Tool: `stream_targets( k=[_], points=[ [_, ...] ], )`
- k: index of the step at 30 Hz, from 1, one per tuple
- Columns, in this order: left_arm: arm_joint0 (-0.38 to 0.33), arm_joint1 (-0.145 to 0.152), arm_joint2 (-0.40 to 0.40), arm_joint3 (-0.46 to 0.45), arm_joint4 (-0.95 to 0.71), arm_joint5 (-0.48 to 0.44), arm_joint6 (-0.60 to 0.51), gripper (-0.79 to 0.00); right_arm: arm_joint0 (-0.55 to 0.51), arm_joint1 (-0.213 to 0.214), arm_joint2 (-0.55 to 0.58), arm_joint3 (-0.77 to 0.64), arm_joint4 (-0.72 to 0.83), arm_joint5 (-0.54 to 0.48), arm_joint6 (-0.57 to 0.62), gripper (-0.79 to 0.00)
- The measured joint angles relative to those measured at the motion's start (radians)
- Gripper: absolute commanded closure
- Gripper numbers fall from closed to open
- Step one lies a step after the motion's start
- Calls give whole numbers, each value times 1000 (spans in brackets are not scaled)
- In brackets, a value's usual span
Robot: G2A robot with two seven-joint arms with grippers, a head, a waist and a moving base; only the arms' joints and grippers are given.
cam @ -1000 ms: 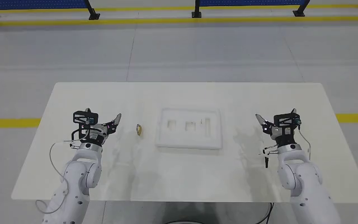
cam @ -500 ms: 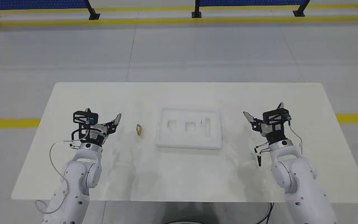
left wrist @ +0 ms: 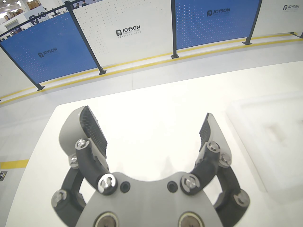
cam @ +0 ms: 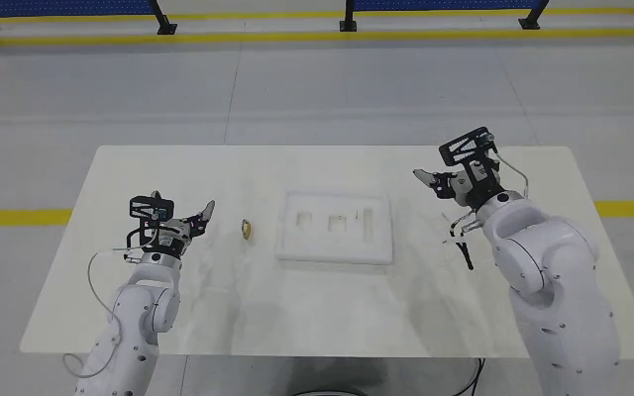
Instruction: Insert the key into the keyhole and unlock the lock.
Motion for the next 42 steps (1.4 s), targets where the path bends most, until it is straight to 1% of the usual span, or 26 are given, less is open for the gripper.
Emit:
stream_targets(
  k=[3,17,19,21,25,28,29,31,34,35,36,38,42],
  points=[
    [0,0,0,0,0,0,0,-785,48,-2,-24,8,19,8,64,-785],
    [0,0,0,0,0,0,0,-785,48,-3,-25,12,23,13,60,-785],
    [0,0,0,0,0,0,0,-785,38,-5,-29,19,36,36,56,-785],
    [0,0,0,0,0,0,0,-785,40,-9,-47,22,58,78,77,-785],
    [0,0,0,0,0,0,0,-785,101,-22,-132,46,36,203,186,-785],
    [0,0,0,0,0,0,0,-785,180,-41,-200,96,56,352,270,-785],
    [0,0,0,0,0,0,0,-785,217,-49,-228,122,58,411,320,-785],
    [0,0,0,0,0,0,0,-785,284,-61,-286,171,54,478,422,-785],
    [0,0,0,0,0,0,0,-785,371,-75,-359,244,37,512,555,-785],
    [0,0,0,0,0,0,0,-785,404,-81,-387,285,32,497,614,-785],
    [0,0,0,0,0,0,0,-785,426,-86,-404,315,31,480,643,-785],
    [0,0,0,0,0,0,0,-785,458,-99,-432,379,6,457,659,-785],
    [0,0,0,0,0,0,0,-785,486,-124,-470,468,21,457,656,-785]
  ],
)
